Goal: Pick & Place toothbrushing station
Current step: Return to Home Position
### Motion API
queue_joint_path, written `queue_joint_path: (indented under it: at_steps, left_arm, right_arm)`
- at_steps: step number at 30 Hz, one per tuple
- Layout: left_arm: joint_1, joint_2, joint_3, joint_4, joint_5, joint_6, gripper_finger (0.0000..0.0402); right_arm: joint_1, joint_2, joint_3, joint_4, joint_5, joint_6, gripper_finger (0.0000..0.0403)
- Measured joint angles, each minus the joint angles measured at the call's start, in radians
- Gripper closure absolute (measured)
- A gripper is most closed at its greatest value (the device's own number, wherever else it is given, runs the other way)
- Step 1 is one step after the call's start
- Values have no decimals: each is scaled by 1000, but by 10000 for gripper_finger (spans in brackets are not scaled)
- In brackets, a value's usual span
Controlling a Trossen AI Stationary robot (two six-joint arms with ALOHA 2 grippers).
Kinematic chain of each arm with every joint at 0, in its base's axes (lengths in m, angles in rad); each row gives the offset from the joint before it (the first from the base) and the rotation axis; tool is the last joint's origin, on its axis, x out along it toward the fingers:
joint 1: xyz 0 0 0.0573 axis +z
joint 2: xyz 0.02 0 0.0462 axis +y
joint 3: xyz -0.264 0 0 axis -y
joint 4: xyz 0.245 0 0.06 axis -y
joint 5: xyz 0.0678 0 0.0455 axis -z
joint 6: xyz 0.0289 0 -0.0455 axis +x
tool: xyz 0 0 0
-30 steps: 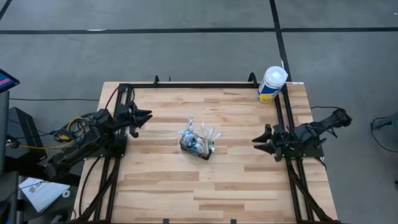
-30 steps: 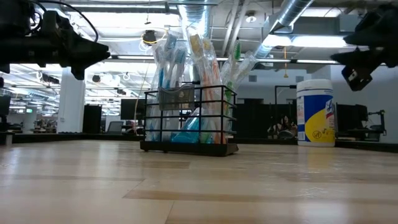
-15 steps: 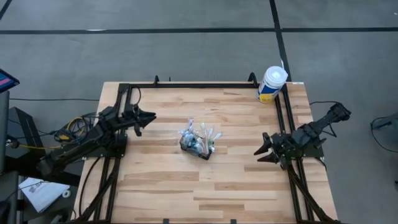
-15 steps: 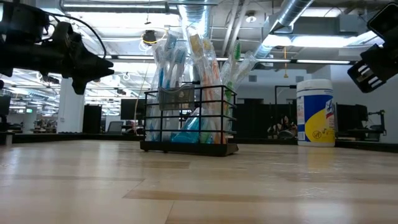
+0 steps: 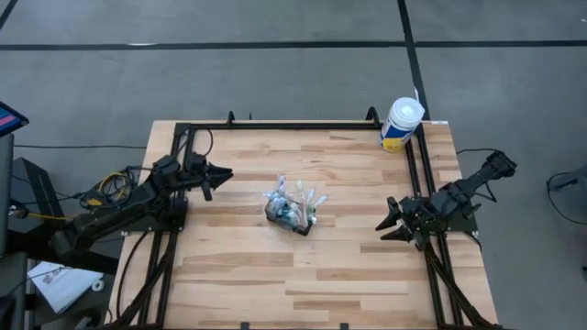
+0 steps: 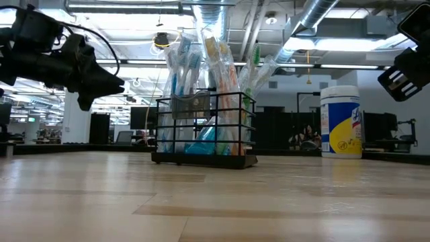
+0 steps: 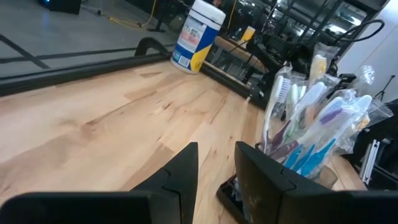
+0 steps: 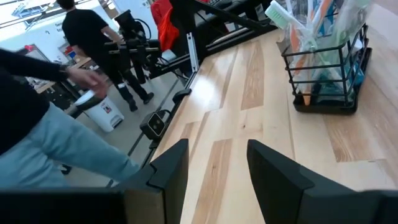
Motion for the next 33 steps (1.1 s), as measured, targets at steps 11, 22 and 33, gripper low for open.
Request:
queue_joint_path:
  at_steps: [11, 22, 33]
  left_arm:
    - [0, 15, 0, 6, 0, 0, 302]
    - [0, 15, 0, 7, 0, 0, 302]
    - [0, 15, 0, 7, 0, 0, 302]
  right_arm:
    - [0, 0, 0, 0, 0, 0, 249]
    - [0, 0, 0, -1, 0, 0, 249]
    - [0, 0, 0, -1, 0, 0, 249]
